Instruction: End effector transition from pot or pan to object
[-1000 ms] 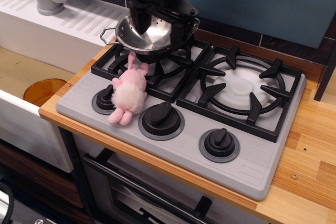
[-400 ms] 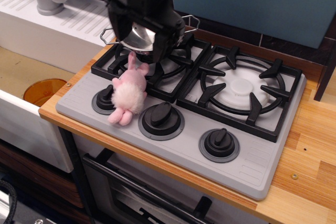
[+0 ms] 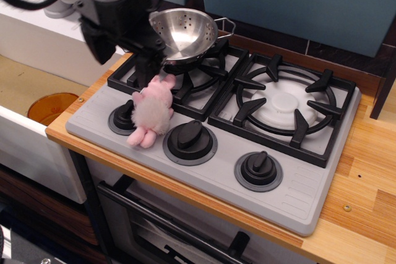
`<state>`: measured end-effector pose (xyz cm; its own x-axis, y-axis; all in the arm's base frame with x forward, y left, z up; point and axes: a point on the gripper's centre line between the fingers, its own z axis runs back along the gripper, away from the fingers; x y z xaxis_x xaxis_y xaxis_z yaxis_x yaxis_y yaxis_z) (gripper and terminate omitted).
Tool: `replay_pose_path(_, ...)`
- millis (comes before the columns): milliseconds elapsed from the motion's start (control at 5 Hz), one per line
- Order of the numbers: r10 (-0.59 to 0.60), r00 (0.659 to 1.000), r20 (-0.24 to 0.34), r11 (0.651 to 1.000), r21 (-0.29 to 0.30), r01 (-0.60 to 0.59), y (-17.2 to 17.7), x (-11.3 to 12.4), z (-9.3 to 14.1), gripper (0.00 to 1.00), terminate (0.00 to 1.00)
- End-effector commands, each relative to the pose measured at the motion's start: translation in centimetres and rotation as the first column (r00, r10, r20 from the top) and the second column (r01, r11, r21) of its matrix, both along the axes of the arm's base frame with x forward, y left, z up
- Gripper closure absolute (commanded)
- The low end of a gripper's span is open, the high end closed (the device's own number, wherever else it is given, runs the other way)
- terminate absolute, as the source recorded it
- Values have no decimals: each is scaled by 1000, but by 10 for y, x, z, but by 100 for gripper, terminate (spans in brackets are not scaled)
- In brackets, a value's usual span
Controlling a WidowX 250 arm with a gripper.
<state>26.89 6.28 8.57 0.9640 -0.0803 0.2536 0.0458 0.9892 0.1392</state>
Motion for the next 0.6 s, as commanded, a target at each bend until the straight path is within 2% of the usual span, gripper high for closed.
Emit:
replay_pose_path(0, -5, 994, 111, 1000, -17, 7, 0, 18, -9, 0, 0)
replay_pose_path(400, 4, 992, 128, 999, -45, 2, -3, 23, -19, 0, 0)
